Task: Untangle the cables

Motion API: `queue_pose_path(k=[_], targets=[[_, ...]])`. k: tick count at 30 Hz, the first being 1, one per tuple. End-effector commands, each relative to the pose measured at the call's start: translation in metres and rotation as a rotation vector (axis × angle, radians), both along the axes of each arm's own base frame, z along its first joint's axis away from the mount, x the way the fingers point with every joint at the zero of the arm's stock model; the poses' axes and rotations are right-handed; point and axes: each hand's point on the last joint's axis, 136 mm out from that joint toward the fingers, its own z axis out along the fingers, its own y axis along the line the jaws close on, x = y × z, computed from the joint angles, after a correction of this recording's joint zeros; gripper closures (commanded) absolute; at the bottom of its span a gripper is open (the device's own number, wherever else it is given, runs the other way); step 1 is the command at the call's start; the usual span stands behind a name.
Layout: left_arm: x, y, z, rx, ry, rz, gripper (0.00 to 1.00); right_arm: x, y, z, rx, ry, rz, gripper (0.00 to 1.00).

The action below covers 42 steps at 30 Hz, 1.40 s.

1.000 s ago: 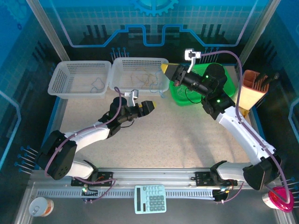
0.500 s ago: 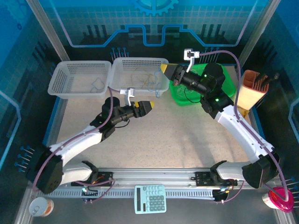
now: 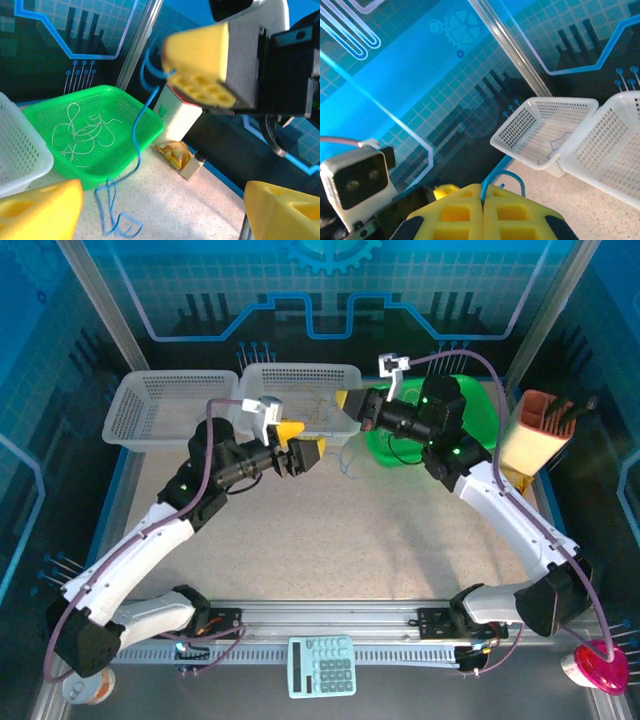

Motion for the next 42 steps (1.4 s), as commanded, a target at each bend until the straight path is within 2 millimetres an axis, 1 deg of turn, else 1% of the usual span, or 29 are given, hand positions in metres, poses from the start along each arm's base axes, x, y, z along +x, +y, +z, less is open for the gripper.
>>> queue_pose_path(k=[1,5,8,9,11,14,16,18,20,23,28,29,30,31,35,40,42], targets=[[0.009,-0.006,-0.007,0.113,-0.04,-0.029,0.15,-0.013,0.012,0.01,-0.018,-0.03,0.052,1.0],[0.021,-0.014,-0.012,0.144,-0.041,-0.039,0.16,-0.021,0.023,0.01,-0.028,-0.029,0.083,1.0],[0.029,-0.018,-0.02,0.151,-0.032,-0.038,0.22,-0.029,0.03,0.015,-0.024,-0.036,0.107,1.0],[0.031,-0.019,-0.023,0.15,-0.028,-0.037,0.26,-0.031,0.031,0.018,-0.019,-0.039,0.112,1.0],[0.033,-0.021,-0.028,0.141,-0.022,-0.039,0.41,-0.034,0.031,0.025,-0.005,-0.051,0.117,1.0],[0.034,-0.024,-0.034,0.112,-0.013,-0.047,0.64,-0.039,0.026,0.042,0.017,-0.082,0.112,1.0],[0.035,-0.025,-0.041,0.094,0.005,-0.053,0.79,-0.043,0.024,0.057,0.036,-0.112,0.11,1.0],[0.036,-0.027,-0.05,0.082,0.027,-0.054,0.87,-0.046,0.02,0.073,0.062,-0.138,0.108,1.0],[0.037,-0.028,-0.061,0.074,0.055,-0.055,0.87,-0.048,0.016,0.088,0.093,-0.166,0.103,1.0],[0.039,-0.031,-0.08,0.064,0.103,-0.062,0.84,-0.05,0.008,0.109,0.141,-0.201,0.094,1.0],[0.039,-0.037,-0.108,0.04,0.179,-0.088,0.71,-0.049,-0.005,0.135,0.193,-0.24,0.076,1.0],[0.039,-0.039,-0.112,0.034,0.193,-0.092,0.7,-0.049,-0.007,0.138,0.198,-0.246,0.073,1.0],[0.04,-0.039,-0.116,0.029,0.205,-0.093,0.72,-0.049,-0.008,0.141,0.202,-0.252,0.07,1.0],[0.04,-0.04,-0.121,0.024,0.215,-0.092,0.76,-0.05,-0.01,0.143,0.208,-0.257,0.068,1.0],[0.042,-0.04,-0.135,0.02,0.247,-0.086,0.84,-0.051,-0.018,0.154,0.221,-0.282,0.05,1.0],[0.041,-0.04,-0.153,0.026,0.29,-0.084,0.87,-0.049,-0.032,0.162,0.232,-0.304,0.012,1.0],[0.04,-0.039,-0.153,0.019,0.295,-0.082,0.9,-0.047,-0.035,0.159,0.228,-0.3,0.003,1.0]])
